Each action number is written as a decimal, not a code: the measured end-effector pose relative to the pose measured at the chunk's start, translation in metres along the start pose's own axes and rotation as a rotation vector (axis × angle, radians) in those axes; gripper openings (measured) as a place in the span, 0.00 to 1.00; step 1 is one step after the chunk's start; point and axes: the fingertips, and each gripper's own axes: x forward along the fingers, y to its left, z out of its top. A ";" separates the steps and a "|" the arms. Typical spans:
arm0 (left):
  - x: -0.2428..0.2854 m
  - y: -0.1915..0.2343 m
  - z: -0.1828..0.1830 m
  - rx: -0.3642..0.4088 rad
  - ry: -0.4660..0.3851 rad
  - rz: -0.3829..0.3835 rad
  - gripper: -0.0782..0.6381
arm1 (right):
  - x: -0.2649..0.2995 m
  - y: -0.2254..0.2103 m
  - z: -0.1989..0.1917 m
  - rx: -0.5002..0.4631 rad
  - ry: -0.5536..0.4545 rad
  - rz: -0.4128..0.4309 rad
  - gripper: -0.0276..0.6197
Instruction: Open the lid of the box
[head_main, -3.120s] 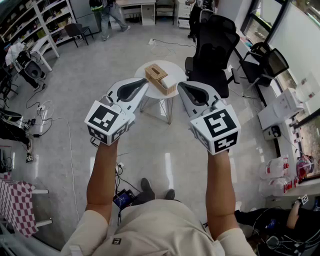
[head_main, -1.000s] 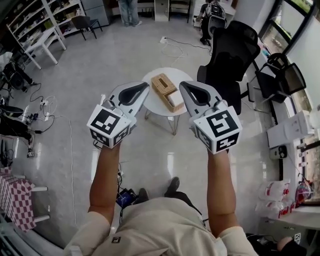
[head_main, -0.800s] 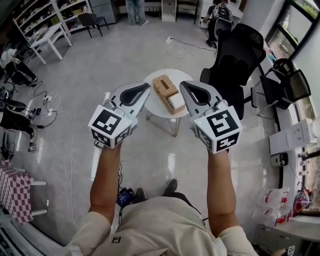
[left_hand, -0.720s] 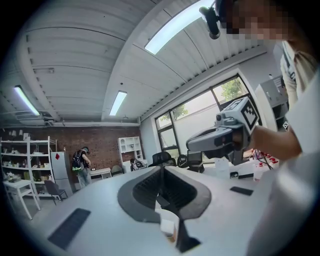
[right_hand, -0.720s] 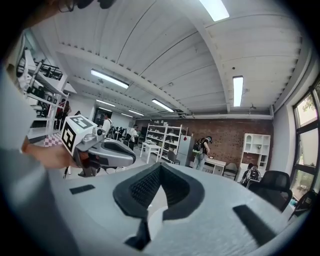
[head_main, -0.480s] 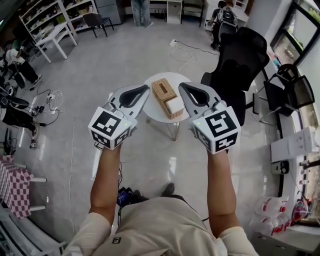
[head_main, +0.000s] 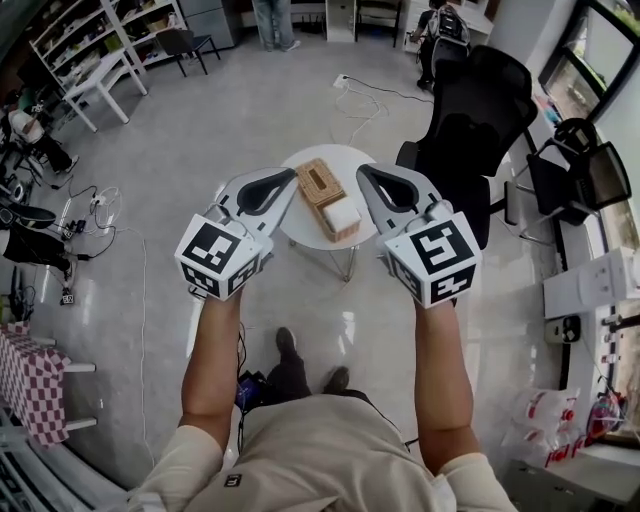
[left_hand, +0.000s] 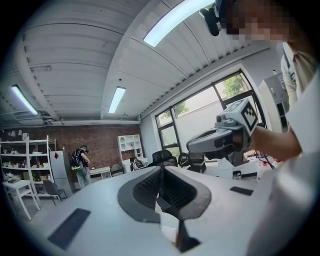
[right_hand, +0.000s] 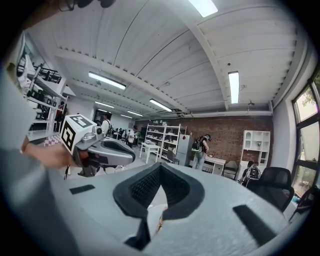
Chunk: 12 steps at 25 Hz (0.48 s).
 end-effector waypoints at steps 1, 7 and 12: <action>0.005 0.003 -0.002 -0.002 -0.002 -0.007 0.14 | 0.003 -0.003 -0.003 0.003 0.004 -0.007 0.03; 0.042 0.032 -0.004 -0.009 -0.035 -0.075 0.14 | 0.030 -0.033 -0.010 0.021 0.025 -0.077 0.03; 0.071 0.062 -0.012 -0.020 -0.041 -0.130 0.14 | 0.061 -0.054 -0.014 0.026 0.053 -0.127 0.03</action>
